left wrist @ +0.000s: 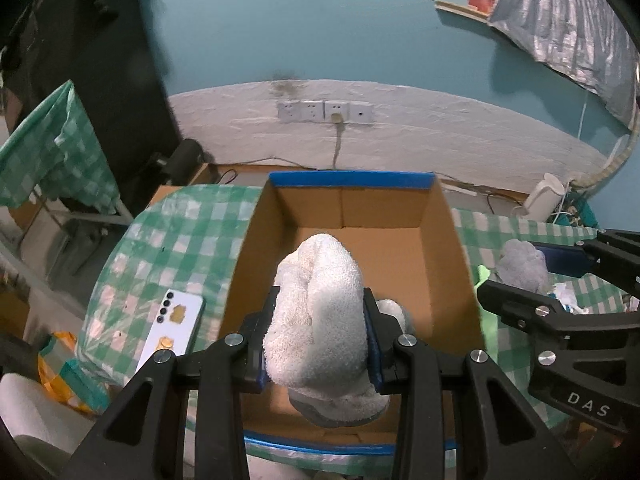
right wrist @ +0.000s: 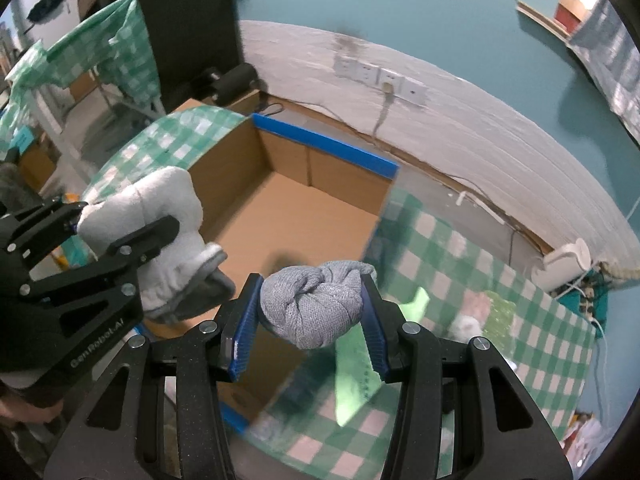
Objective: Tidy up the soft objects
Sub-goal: 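Open the left tool to drop the white sock while the right tool drops the grey sock into the box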
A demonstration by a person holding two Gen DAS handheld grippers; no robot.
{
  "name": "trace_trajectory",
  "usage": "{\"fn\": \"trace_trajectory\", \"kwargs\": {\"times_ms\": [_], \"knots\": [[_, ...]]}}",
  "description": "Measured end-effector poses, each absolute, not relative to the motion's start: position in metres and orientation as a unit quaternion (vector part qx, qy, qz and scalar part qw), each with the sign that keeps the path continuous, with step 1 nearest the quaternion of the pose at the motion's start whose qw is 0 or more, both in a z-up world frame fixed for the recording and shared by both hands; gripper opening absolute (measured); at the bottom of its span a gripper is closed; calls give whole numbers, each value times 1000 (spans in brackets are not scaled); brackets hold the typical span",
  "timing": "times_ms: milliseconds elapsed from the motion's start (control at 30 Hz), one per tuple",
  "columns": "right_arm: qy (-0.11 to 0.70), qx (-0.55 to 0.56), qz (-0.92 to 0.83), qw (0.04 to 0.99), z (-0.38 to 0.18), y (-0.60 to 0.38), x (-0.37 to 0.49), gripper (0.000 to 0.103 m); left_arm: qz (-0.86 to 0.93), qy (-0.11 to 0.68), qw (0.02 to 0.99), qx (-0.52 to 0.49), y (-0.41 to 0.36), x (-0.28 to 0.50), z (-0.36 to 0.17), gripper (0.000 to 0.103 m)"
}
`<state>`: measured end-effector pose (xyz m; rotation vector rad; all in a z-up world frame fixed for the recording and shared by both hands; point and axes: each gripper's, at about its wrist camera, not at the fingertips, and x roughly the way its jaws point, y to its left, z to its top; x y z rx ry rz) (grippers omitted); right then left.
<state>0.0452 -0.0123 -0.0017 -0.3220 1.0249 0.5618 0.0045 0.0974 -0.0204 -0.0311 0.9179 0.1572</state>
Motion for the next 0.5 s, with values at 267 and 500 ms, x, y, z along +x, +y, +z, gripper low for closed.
{"fn": "trace_trajectory", "kwargs": {"times_ms": [267, 500], "knots": [[500, -164, 273, 806, -21, 17, 53, 47, 90, 460, 883, -13, 113, 5, -37, 37], [522, -149, 269, 796, -36, 20, 60, 50, 99, 475, 874, -7, 115, 9, -48, 47]]}}
